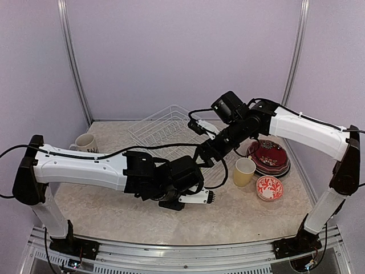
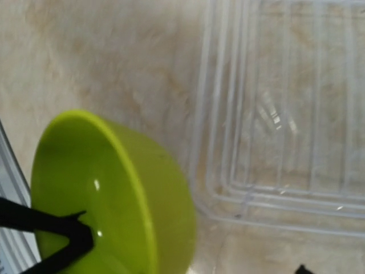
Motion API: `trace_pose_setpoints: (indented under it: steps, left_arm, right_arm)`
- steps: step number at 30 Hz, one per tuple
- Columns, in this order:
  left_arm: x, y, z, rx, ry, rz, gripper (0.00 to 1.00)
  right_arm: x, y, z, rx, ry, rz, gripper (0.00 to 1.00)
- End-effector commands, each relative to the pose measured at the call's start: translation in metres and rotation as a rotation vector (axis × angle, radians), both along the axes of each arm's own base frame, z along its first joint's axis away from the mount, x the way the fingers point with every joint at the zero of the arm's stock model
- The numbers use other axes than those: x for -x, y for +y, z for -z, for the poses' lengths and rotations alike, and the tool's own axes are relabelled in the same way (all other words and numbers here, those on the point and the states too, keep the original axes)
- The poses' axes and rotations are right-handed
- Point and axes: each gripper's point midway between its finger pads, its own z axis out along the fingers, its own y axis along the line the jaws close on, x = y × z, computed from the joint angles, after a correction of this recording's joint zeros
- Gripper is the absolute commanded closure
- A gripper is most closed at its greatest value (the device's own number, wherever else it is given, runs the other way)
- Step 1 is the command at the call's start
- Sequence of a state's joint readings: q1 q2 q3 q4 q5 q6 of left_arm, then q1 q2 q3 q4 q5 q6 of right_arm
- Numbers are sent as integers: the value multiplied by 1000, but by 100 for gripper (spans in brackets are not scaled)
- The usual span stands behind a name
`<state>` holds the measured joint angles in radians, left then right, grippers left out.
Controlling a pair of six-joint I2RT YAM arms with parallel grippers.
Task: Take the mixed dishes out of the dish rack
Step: Pass from the left arm to the right
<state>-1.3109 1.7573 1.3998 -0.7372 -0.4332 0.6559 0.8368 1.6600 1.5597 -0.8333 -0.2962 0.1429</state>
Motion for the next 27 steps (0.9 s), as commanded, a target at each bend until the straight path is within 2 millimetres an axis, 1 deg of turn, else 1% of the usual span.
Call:
trace_pose_setpoints:
  steps: [1,4,6,11,16,17,20,21,22,26,27]
  left_arm:
    - [-2,-7,-9,-11,-49,16,100]
    - [-3,-8,-8,-24,-67,13,100]
    - [-3,-9,-10,-24,-78,12,100]
    - [-2,-13,-14,-22,-95,8,100]
    - [2,-13,-17,-22,-105,-8,100]
    - [3,-13,-17,-19,-107,-9,100]
    - [3,-12,-21,0,-108,-28,100]
    - [3,-12,-22,9,-105,-42,100]
    - [3,-12,-23,17,-98,-59,97]
    - [8,-12,-28,88,-30,-116,55]
    - [10,-12,-29,110,-5,-123,47]
  right_arm:
    - [16,8,9,70,-5,-52,19]
    - [15,7,15,121,-30,-30,26]
    - [13,7,20,154,-40,-17,33]
    - [14,17,34,221,-61,-12,49]
    - [9,22,39,250,-91,18,71]
    - [8,22,39,246,-97,25,77]
    - [-1,19,29,235,-139,80,100]
    - [-2,18,25,226,-147,92,100]
    - [-3,18,21,214,-155,103,100]
    - [-9,10,9,182,-178,159,100]
    - [-10,7,7,172,-178,175,100]
